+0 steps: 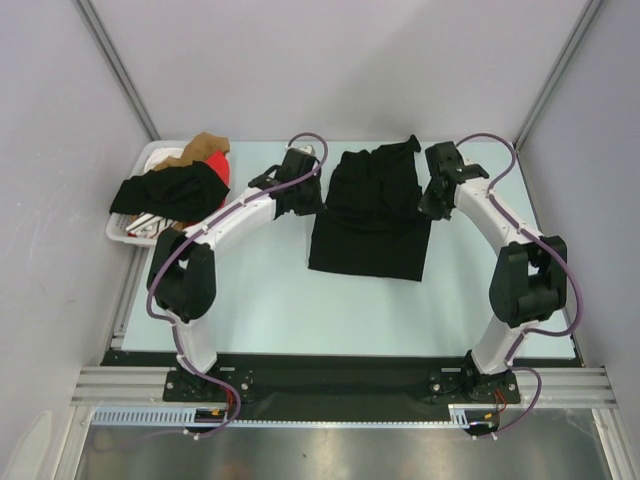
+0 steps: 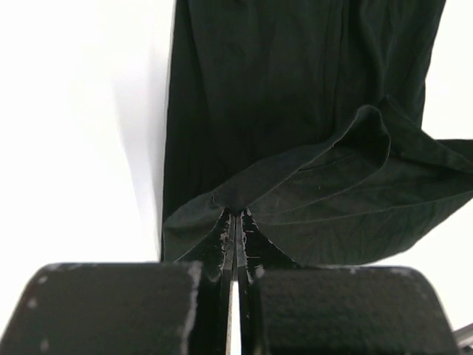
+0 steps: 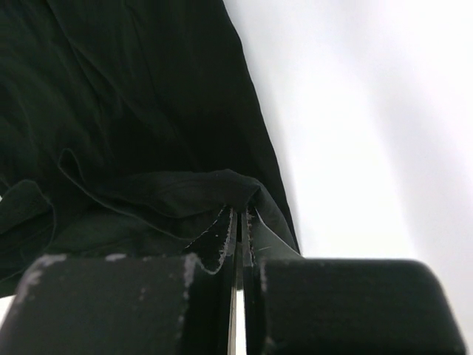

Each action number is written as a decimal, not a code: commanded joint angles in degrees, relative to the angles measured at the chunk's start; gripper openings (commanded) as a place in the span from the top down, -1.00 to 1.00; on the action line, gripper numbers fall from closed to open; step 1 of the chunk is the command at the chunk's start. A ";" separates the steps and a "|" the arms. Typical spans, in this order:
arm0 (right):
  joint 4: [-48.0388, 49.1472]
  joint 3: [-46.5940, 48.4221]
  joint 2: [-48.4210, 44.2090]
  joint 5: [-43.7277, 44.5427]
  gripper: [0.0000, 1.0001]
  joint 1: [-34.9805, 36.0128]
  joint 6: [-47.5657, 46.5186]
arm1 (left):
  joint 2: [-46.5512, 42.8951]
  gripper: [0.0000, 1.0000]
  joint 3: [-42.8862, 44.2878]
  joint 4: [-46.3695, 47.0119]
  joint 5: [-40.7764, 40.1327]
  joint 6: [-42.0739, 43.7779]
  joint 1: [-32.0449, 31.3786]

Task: Fold and stack the tank tops
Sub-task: Fold the tank top

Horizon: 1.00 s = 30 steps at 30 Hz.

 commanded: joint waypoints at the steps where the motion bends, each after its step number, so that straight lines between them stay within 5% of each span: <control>1: 1.22 4.40 2.02 -0.63 1.00 -0.91 -1.55 | 1.33 0.99 3.98 1.89 0.40 1.42 1.62; 16: 2.98 13.46 16.17 -1.25 0.94 -3.11 -1.20 | 15.30 0.95 15.75 2.06 3.57 1.68 3.91; 17: 3.24 13.72 16.70 -1.16 0.78 -3.46 -0.93 | 16.18 0.87 16.28 1.98 3.74 1.51 4.26; 18: 3.85 13.46 17.05 -1.33 0.61 -4.07 -0.93 | 16.80 0.56 17.33 1.80 4.09 1.42 4.53; 20: 5.87 13.02 17.59 -1.77 -0.12 -4.51 -0.58 | 17.77 0.18 18.04 1.01 3.57 1.07 5.14; 22: 8.50 10.92 16.80 -1.60 -0.43 -4.86 -0.32 | 17.34 -0.28 17.35 1.36 2.00 1.15 5.58; 26: 10.71 6.88 11.98 -1.25 -0.77 -5.13 0.04 | 13.48 -0.71 14.54 0.84 -1.35 2.38 6.20; 30: 13.17 -1.81 4.07 -1.24 -0.94 -5.22 -0.14 | 6.90 -0.77 5.59 2.76 -1.98 2.65 6.20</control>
